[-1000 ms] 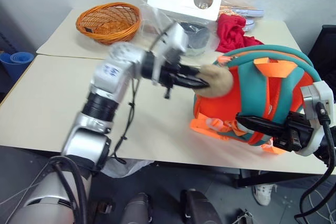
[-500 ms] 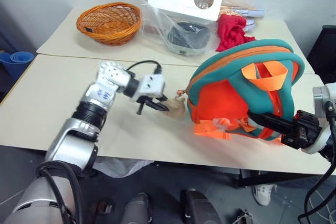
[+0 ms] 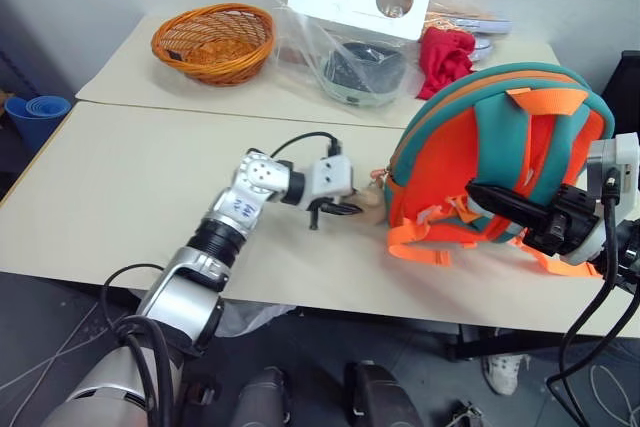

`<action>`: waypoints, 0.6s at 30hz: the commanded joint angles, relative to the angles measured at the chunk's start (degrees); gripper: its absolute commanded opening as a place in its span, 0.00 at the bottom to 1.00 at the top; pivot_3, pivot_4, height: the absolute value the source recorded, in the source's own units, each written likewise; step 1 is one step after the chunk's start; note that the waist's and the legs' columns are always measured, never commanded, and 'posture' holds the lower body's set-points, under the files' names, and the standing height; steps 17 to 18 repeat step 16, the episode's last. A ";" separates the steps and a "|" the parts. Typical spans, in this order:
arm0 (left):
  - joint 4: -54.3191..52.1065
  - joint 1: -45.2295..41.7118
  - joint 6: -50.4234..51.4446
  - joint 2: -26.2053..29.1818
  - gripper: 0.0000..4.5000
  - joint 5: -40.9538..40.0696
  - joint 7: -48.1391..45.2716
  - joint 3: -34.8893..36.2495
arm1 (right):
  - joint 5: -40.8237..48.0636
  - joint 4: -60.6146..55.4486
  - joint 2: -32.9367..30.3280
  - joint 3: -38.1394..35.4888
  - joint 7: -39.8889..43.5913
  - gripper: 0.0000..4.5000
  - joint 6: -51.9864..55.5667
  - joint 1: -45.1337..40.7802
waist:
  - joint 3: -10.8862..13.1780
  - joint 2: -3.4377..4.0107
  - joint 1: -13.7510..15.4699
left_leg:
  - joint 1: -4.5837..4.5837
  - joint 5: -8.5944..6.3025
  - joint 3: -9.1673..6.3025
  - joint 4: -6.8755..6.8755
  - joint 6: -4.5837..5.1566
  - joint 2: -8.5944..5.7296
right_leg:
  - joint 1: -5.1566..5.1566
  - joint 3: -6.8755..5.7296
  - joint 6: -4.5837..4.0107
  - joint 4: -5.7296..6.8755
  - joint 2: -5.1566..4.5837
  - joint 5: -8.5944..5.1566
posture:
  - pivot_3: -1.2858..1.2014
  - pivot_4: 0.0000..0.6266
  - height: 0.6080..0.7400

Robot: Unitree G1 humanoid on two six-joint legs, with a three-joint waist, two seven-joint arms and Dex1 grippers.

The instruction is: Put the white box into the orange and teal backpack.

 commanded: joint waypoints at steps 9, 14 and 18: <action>-18.69 2.01 31.74 24.95 1.00 -21.89 -19.85 15.66 | -10.72 17.59 -15.13 -32.41 30.22 0.97 4.54 20.30 | 0.00 0.02 -0.61 | 0.08 0.00 0.03 -0.05 -0.02 0.03 | 0.07 -0.06 -0.02 -0.09 0.06 -0.01 | 0.52 0.24 1.00; -22.03 3.10 35.98 29.51 1.00 -25.37 -16.32 21.29 | -16.91 22.82 -15.43 -34.93 30.24 0.99 0.22 18.53 | -0.01 0.00 -0.86 | 0.16 -0.01 -0.05 -0.02 -0.02 -0.01 | 0.21 -0.09 -0.01 -0.11 0.00 -0.01 | 0.52 0.24 1.00; -22.71 3.97 35.93 28.79 1.00 -25.45 -13.47 22.12 | -17.57 22.57 -14.21 -33.64 29.06 0.99 -0.09 17.32 | -0.01 0.00 -0.90 | 0.18 -0.01 -0.07 -0.02 -0.02 -0.04 | 0.23 -0.10 -0.01 -0.11 -0.03 -0.01 | 0.52 0.24 1.00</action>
